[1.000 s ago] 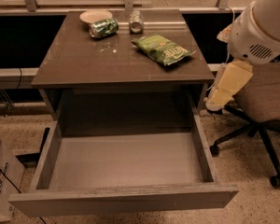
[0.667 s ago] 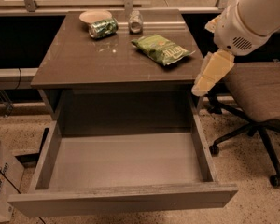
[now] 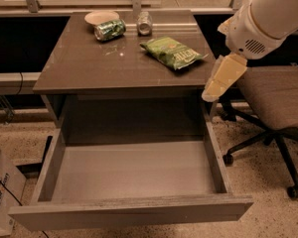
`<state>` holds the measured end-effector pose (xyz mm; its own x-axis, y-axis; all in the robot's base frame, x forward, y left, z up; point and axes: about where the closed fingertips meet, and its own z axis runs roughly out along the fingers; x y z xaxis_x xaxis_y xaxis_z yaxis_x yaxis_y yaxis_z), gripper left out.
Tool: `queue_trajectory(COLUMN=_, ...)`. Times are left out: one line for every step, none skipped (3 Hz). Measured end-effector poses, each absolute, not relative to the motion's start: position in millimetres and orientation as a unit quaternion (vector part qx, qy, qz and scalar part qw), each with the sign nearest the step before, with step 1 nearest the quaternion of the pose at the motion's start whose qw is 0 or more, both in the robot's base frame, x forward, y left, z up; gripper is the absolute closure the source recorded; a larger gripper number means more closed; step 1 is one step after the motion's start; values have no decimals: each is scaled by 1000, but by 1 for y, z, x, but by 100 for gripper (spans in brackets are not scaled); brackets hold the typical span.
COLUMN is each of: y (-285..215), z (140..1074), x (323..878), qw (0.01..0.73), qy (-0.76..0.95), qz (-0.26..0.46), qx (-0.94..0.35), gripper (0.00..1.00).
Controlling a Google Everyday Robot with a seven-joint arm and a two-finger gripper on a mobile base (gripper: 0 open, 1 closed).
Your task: Place green jalapeno chip bag into top drawer
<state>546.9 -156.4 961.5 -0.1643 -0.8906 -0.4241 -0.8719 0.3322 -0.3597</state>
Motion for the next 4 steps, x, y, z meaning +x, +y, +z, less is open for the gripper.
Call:
queue_trajectory(y=-147, z=960, x=592, qw=349, qy=775, qz=12, qx=-527, gripper=0)
queue_trajectory(y=-140, z=958, x=634, qw=387, qy=778, qz=33, qx=-494, gripper=0)
queue_trajectory(y=-133, z=940, x=677, qw=393, qy=786, qz=59, qx=-473, gripper=0)
queue_trajectory(y=-123, z=909, x=717, qw=373, qy=799, qz=83, qx=-465, gripper=0)
